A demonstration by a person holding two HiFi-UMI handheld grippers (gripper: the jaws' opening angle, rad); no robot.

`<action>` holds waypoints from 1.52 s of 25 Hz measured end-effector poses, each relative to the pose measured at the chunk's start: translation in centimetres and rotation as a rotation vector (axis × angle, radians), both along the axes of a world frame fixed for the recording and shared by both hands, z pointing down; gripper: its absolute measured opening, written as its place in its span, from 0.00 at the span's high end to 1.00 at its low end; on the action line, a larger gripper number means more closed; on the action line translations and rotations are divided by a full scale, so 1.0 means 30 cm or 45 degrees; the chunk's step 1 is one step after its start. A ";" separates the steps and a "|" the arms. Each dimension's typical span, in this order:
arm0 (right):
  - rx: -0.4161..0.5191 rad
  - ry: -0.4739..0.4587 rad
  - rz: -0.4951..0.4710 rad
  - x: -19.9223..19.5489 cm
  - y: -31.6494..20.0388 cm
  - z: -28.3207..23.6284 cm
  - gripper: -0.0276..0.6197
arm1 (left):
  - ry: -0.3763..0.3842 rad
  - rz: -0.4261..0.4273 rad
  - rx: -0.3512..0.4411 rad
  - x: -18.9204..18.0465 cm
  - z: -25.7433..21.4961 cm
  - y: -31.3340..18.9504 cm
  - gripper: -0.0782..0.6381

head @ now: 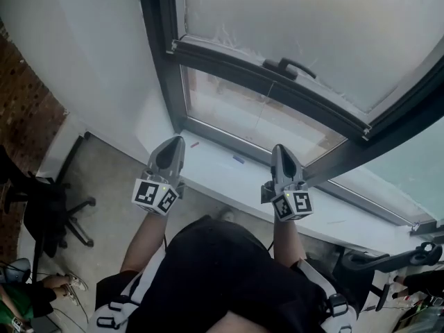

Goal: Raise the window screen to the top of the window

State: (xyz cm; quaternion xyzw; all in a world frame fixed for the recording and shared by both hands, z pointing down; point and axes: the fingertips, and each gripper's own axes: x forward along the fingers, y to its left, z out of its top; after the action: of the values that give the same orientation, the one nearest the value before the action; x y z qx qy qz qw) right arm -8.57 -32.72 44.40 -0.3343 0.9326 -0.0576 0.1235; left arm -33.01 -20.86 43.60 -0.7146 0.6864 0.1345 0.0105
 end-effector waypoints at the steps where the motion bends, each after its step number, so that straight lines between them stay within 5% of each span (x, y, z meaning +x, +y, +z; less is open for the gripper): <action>1: 0.023 0.004 -0.021 -0.022 -0.025 -0.012 0.95 | -0.009 0.001 0.011 -0.005 -0.015 -0.030 0.89; 11: 0.041 0.027 -0.003 0.017 -0.254 -0.027 0.95 | -0.028 0.142 -0.041 0.066 0.010 -0.359 0.89; 21: 0.113 0.200 0.127 0.061 -0.345 -0.057 0.95 | -0.188 0.434 -0.123 0.189 0.004 -0.653 0.88; 23: 0.105 0.204 0.157 0.042 -0.357 -0.075 0.95 | -0.214 0.512 -0.165 0.213 -0.001 -0.697 0.77; 28: 0.157 0.399 0.141 -0.039 -0.401 -0.056 0.87 | -0.451 0.672 -0.217 0.304 0.005 -0.791 0.69; 32: 0.148 0.586 0.090 -0.111 -0.438 -0.030 0.66 | -0.586 0.725 -0.238 0.359 -0.019 -0.842 0.68; 38: 0.323 0.929 0.115 -0.191 -0.499 -0.042 0.58 | -1.091 0.651 -0.268 0.356 -0.020 -0.941 0.68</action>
State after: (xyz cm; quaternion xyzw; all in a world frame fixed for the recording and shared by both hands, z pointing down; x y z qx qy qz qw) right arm -14.30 -47.70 43.14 -0.3556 0.8992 0.1863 -0.1738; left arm -22.32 -49.09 42.99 -0.8480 0.4334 -0.2421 0.1856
